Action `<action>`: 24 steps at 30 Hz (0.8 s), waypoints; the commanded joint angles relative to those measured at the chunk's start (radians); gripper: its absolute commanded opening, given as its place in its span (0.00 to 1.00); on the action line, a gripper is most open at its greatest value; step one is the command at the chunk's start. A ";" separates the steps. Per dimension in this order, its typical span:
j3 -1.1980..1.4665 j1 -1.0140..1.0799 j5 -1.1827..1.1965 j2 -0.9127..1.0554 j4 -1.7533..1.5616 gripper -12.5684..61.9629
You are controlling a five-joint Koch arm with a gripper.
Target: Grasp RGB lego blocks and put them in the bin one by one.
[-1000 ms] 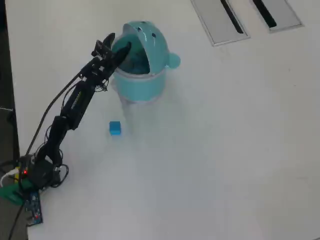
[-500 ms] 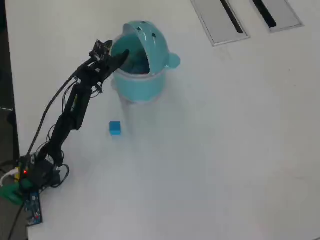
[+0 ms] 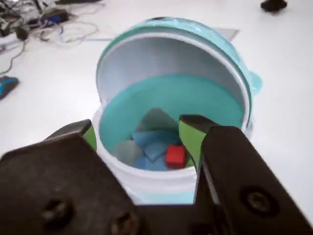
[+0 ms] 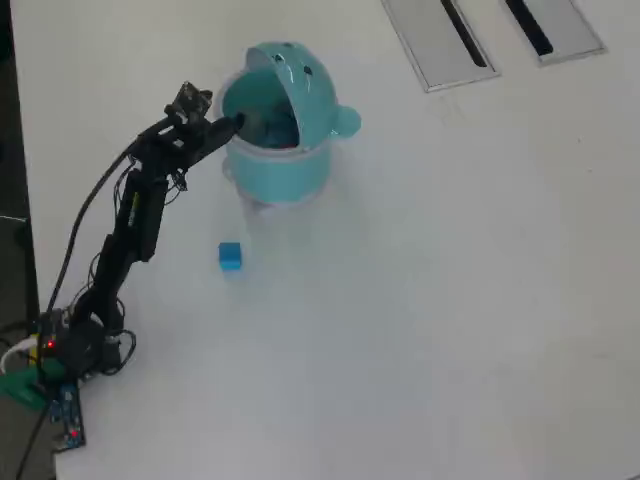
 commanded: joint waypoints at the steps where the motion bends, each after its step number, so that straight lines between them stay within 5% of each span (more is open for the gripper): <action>1: -0.066 0.018 0.000 0.084 0.075 0.59; 13: 0.028 0.040 0.000 0.225 0.158 0.56; 24: 0.532 0.002 -0.026 0.534 0.150 0.56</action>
